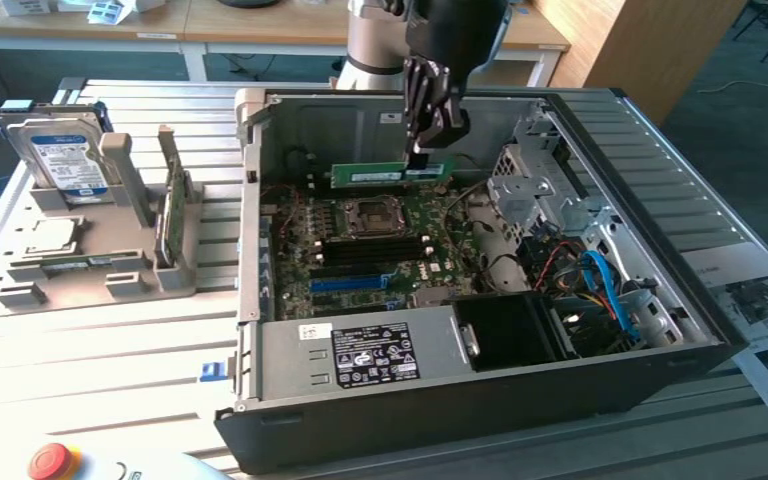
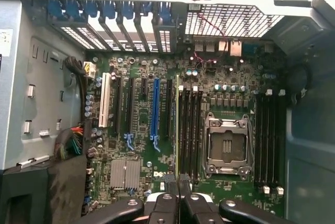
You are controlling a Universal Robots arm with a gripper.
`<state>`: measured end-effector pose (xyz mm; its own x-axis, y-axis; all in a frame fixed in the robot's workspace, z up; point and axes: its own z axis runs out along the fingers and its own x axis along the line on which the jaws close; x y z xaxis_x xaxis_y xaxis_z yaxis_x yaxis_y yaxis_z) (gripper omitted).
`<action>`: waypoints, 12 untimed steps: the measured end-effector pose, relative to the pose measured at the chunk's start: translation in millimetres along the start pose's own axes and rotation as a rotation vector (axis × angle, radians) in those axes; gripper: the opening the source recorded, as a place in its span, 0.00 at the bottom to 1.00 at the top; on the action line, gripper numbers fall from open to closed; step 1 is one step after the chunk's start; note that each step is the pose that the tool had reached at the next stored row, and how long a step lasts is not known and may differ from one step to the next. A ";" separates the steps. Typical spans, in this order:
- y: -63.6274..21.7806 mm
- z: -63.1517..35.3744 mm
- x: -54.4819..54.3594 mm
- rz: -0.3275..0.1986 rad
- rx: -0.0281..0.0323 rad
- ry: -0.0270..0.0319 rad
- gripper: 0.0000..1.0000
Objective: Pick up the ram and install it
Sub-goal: 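Insert the ram into the slot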
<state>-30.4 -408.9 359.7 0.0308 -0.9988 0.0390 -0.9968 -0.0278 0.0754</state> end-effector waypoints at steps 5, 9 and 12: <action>-0.4 6.2 -0.4 0.000 0.0000 -0.0001 0.12; -0.8 11.8 -0.6 0.000 0.0000 -0.0001 0.12; -1.2 16.1 -0.8 0.000 0.0000 0.0000 0.12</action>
<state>-30.4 -408.7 343.5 0.0309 -0.9988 0.0390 -0.9968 -0.0279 0.0754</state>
